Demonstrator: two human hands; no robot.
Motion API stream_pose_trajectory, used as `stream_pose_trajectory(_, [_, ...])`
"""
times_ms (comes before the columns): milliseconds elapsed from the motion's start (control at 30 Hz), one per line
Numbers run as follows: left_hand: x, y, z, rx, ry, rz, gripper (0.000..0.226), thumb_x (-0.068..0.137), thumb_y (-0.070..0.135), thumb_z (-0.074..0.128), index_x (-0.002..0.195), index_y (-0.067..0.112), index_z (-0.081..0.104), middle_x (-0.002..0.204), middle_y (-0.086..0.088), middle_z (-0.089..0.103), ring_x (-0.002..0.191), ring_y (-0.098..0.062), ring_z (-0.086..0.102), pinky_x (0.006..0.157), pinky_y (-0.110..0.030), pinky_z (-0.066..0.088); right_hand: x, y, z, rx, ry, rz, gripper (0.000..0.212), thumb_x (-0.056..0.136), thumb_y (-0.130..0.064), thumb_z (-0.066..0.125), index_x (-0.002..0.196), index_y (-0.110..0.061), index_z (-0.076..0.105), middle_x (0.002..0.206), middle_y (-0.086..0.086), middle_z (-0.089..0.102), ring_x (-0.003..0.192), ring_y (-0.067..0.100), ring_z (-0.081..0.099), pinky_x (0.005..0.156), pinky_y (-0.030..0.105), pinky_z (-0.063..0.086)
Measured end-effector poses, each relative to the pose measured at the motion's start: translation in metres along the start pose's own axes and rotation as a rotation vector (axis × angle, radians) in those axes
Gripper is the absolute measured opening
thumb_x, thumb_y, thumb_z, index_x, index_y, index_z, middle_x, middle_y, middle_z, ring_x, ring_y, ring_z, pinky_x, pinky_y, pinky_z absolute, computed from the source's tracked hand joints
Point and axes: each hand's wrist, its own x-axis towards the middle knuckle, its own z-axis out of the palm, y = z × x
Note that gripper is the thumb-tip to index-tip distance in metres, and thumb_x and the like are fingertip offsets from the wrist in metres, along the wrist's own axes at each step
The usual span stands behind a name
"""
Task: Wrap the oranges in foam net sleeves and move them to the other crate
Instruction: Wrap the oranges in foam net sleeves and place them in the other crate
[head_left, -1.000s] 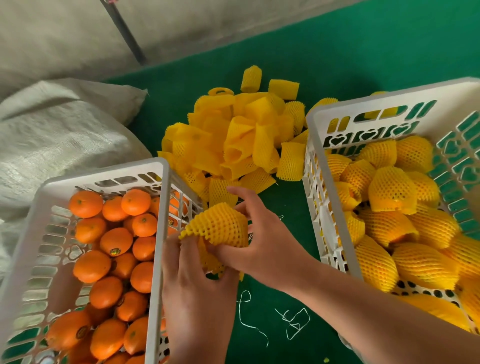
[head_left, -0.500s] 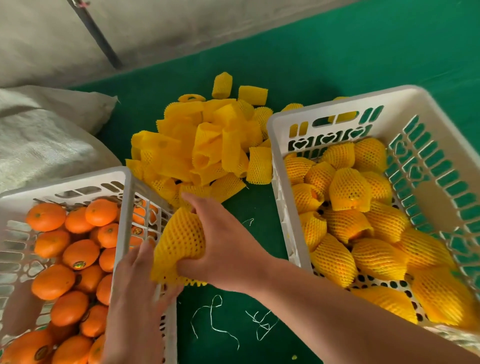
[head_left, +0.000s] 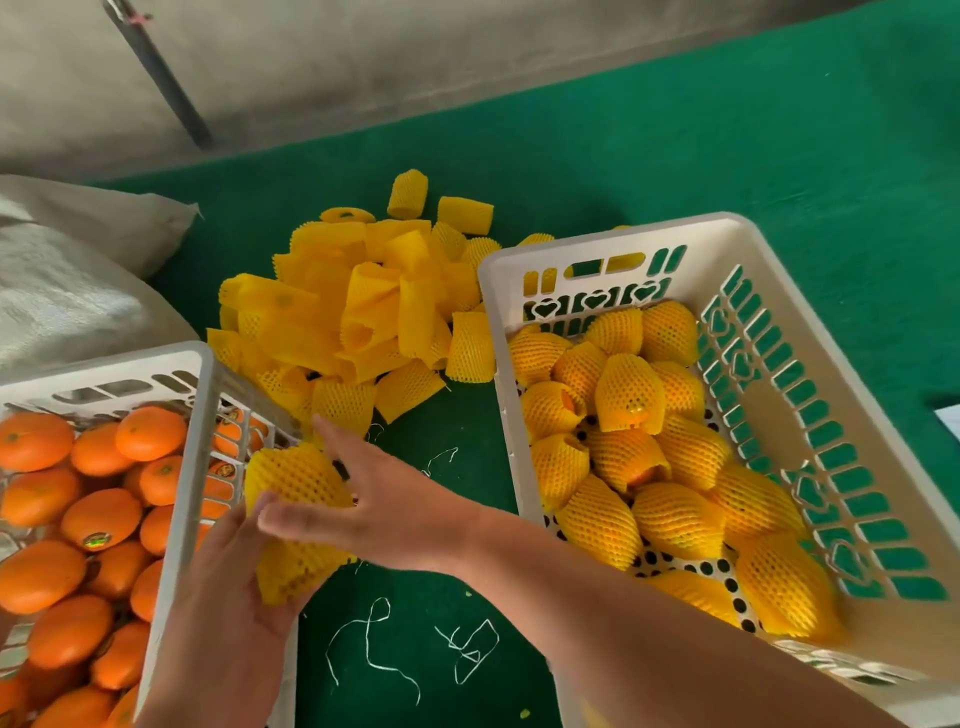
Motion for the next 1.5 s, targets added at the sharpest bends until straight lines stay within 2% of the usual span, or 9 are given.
stream_pose_trajectory(133, [-0.014,0.007,0.032,-0.042,-0.075,-0.004,0.036,0.105,0.045,0.052,0.137,0.031,0.062,0.129,0.000,0.071,0.117,-0.020,0.070,0.089,-0.052,0.061,-0.012,-0.008,-0.008,0.107,0.128,0.110,0.059,0.087,-0.058,0.076,0.137,-0.034,0.056,0.123,-0.008,0.067,0.112,0.016,0.066,0.095,0.042,0.060])
stream_pose_trajectory(233, [-0.019,0.010,0.025,0.542,-0.247,0.227,0.028,0.104,0.034,0.057,0.113,0.058,0.068,0.115,0.024,0.072,0.106,-0.003,0.071,0.069,-0.029,0.064,-0.041,-0.014,-0.025,0.209,0.235,0.111,0.052,0.088,-0.050,0.077,0.134,-0.033,0.059,0.119,-0.005,0.069,0.107,0.018,0.069,0.091,0.040,0.061])
stream_pose_trajectory(300, [-0.023,0.014,0.007,0.899,-0.275,0.370,0.026,0.091,0.072,0.055,0.115,0.065,0.063,0.117,0.032,0.068,0.105,-0.004,0.071,0.077,-0.031,0.061,-0.073,-0.013,-0.044,0.194,0.307,0.083,0.049,0.089,-0.047,0.077,0.133,-0.035,0.059,0.118,-0.002,0.069,0.106,0.022,0.071,0.092,0.046,0.061])
stream_pose_trajectory(467, [0.001,-0.017,-0.069,1.675,-0.069,0.738,0.073,0.091,0.081,0.038,0.112,0.022,0.075,0.118,-0.010,0.072,0.100,-0.038,0.069,0.081,-0.063,0.057,-0.175,0.013,-0.100,-0.028,0.603,0.187,0.061,0.078,-0.060,0.076,0.134,-0.052,0.053,0.113,-0.020,0.068,0.098,0.004,0.069,0.081,0.029,0.063])
stream_pose_trajectory(700, [0.023,-0.065,-0.128,1.807,-0.140,0.823,0.051,0.092,0.065,0.039,0.091,0.031,0.077,0.108,0.001,0.076,0.109,-0.026,0.063,0.117,-0.042,0.029,-0.218,0.077,-0.143,-0.219,0.687,0.489,0.078,0.085,-0.043,0.083,0.150,-0.035,0.041,0.109,-0.006,0.070,0.086,0.012,0.072,0.069,0.025,0.060])
stream_pose_trajectory(933, [0.009,-0.044,-0.105,1.744,-0.211,0.776,0.066,0.094,0.072,0.024,0.080,0.036,0.077,0.088,0.021,0.070,0.081,-0.019,0.075,0.115,-0.017,0.012,-0.151,0.077,-0.149,-0.402,0.625,0.408,0.083,0.083,-0.052,0.078,0.152,-0.034,0.036,0.115,-0.003,0.065,0.087,0.016,0.066,0.065,0.027,0.051])
stream_pose_trajectory(1133, [0.015,-0.036,-0.105,1.815,-0.278,0.863,0.054,0.095,0.061,0.033,0.071,0.037,0.075,0.079,0.018,0.074,0.069,-0.017,0.076,0.083,-0.043,0.053,-0.100,0.088,-0.151,-0.273,0.582,0.483,0.090,0.086,-0.049,0.080,0.159,-0.026,0.031,0.128,-0.001,0.057,0.099,0.014,0.062,0.064,0.020,0.049])
stream_pose_trajectory(1267, [0.014,-0.038,-0.103,1.696,-0.295,0.883,0.067,0.100,0.070,0.016,0.074,0.042,0.071,0.084,0.029,0.066,0.072,-0.006,0.071,0.113,-0.018,0.023,-0.096,0.098,-0.159,-0.237,0.670,0.520,0.090,0.087,-0.052,0.077,0.160,-0.025,0.031,0.143,0.007,0.056,0.109,0.019,0.060,0.084,0.033,0.057])
stream_pose_trajectory(1500, [0.012,-0.042,-0.112,1.633,-0.215,0.962,0.029,0.091,0.058,0.040,0.077,0.052,0.064,0.081,0.031,0.066,0.072,-0.009,0.073,0.114,-0.006,0.009,-0.098,0.103,-0.161,-0.462,0.882,0.467,0.092,0.087,-0.052,0.079,0.159,-0.019,0.033,0.158,0.006,0.044,0.143,0.029,0.044,0.111,0.042,0.043])
